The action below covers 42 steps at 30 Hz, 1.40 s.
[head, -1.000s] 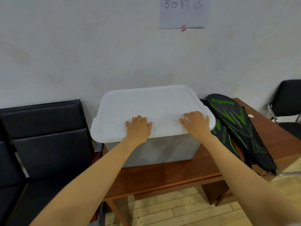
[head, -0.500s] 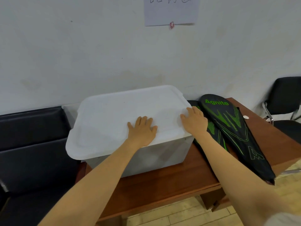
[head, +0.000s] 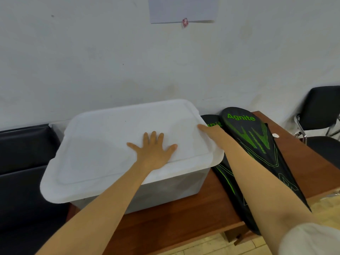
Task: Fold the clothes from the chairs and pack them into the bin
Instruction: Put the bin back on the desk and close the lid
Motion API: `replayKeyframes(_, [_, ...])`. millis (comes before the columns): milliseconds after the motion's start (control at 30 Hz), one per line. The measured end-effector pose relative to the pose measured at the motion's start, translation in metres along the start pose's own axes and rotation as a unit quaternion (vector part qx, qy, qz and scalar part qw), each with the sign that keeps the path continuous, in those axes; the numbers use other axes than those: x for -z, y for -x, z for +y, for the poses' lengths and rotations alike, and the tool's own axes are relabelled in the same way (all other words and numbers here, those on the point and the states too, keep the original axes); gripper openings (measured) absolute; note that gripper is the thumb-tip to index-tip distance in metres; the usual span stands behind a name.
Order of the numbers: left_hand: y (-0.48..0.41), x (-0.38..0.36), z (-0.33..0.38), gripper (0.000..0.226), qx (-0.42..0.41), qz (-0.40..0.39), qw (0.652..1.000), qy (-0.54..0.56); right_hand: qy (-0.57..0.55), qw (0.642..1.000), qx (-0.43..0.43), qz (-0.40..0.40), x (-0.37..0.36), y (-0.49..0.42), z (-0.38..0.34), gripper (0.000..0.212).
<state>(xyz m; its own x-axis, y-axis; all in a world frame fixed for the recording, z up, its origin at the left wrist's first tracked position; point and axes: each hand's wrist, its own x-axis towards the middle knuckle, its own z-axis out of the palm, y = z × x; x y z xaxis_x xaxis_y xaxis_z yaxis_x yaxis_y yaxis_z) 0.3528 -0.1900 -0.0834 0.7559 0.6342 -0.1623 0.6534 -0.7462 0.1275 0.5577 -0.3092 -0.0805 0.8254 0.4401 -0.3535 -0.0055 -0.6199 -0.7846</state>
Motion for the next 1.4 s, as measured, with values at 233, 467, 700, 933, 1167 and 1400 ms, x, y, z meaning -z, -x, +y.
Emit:
replayKeyframes(233, [-0.001, -0.002, 0.001, 0.079, 0.005, 0.019, 1.0, -0.002, 0.25, 0.936, 0.172, 0.177, -0.012, 0.006, 0.003, 0.052])
replayKeyframes(467, [0.002, 0.001, 0.002, 0.079, 0.009, 0.008, 1.0, -0.005, 0.336, 0.906, 0.189, 0.174, -0.016, 0.01, 0.003, 0.037])
replayKeyframes(700, [0.004, 0.002, 0.003, 0.079, 0.012, 0.01, 1.0, 0.0, 0.37, 0.897, 0.189, 0.152, -0.015, 0.015, -0.001, 0.039])
replayKeyframes(933, [0.005, 0.002, 0.002, 0.08, 0.017, 0.007, 1.0, 0.011, 0.416, 0.868, 0.223, 0.153, -0.019, 0.014, -0.001, 0.029])
replayKeyframes(1167, [0.006, 0.01, -0.008, 0.058, -0.002, 0.048, 0.988, 0.147, 0.379, 0.855, 0.297, 0.191, -0.031, 0.028, -0.006, 0.035])
replayKeyframes(1400, [0.034, 0.017, -0.126, 0.03, -0.005, 0.21, 0.963, 0.169, 0.278, 0.849, 0.449, -0.018, -0.133, 0.099, -0.066, 0.048])
